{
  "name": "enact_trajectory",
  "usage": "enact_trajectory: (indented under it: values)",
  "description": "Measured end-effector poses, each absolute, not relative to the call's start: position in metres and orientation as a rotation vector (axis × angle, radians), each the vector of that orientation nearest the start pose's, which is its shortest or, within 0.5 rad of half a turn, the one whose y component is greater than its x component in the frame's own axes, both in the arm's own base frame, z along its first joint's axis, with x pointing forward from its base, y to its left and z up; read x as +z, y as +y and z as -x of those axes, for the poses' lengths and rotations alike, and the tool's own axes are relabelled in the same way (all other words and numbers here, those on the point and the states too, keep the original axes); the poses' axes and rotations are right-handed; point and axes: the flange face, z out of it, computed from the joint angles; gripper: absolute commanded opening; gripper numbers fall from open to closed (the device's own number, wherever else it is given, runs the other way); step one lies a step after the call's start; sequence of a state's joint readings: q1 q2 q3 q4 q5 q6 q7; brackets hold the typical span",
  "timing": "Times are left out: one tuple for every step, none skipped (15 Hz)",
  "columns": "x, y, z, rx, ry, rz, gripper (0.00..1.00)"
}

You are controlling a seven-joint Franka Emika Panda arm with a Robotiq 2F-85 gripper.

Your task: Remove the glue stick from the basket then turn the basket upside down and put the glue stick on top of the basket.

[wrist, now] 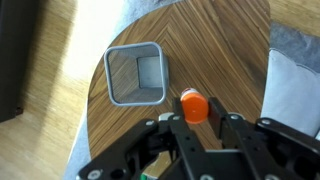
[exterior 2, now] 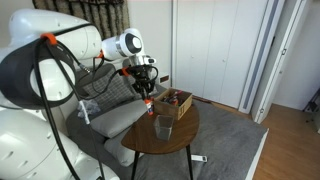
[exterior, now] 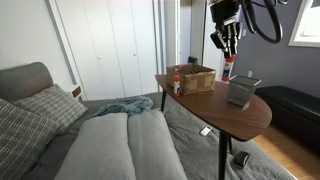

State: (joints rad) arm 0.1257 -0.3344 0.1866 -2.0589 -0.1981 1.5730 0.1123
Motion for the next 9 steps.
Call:
enact_trajectory:
  values:
    - [0.561,0.132,-0.420,0.179,-0.390,3.402,0.08]
    - [0.556,0.137,-0.421,0.196,-0.434,3.396,0.08]
    - [0.550,0.142,-0.423,0.220,-0.473,3.389,0.08]
    - [0.543,0.144,-0.427,0.248,-0.504,3.382,0.08]
    - [0.534,0.146,-0.431,0.278,-0.531,3.372,0.08]
    - [0.524,0.148,-0.437,0.306,-0.559,3.361,0.08]
    - [0.513,0.150,-0.443,0.330,-0.583,3.349,0.08]
    - [0.502,0.152,-0.449,0.353,-0.605,3.337,0.08]
    - [0.491,0.153,-0.455,0.372,-0.622,3.327,0.08]
